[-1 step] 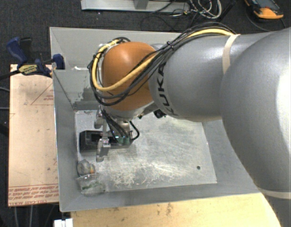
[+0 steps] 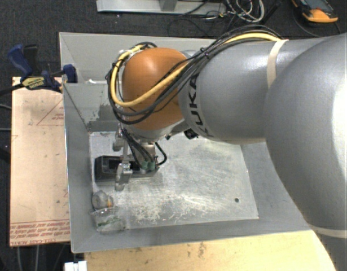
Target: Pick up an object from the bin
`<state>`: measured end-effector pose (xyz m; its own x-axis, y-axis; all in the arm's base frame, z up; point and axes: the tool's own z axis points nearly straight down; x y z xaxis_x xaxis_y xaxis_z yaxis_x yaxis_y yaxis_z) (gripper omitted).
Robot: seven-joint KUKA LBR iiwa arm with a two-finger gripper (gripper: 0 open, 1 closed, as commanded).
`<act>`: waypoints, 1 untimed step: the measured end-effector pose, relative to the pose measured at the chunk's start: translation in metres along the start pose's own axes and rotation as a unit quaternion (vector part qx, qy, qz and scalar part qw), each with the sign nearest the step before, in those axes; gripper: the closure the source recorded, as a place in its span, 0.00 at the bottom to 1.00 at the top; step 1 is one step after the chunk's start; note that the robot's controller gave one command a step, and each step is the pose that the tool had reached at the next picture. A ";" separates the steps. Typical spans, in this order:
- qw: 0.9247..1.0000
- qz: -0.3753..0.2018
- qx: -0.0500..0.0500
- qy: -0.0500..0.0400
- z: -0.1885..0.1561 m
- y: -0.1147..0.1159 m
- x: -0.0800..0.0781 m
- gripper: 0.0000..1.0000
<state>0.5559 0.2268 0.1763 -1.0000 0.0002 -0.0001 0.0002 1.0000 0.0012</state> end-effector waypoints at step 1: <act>1.000 0.003 -0.001 -0.003 0.062 -0.040 -0.019 0.00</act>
Offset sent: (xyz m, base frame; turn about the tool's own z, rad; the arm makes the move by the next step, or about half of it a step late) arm 0.0560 -0.0730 -0.0584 -0.1850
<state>0.5749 0.1866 0.1139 -1.0000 0.0059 -0.0056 0.0059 1.0000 0.0035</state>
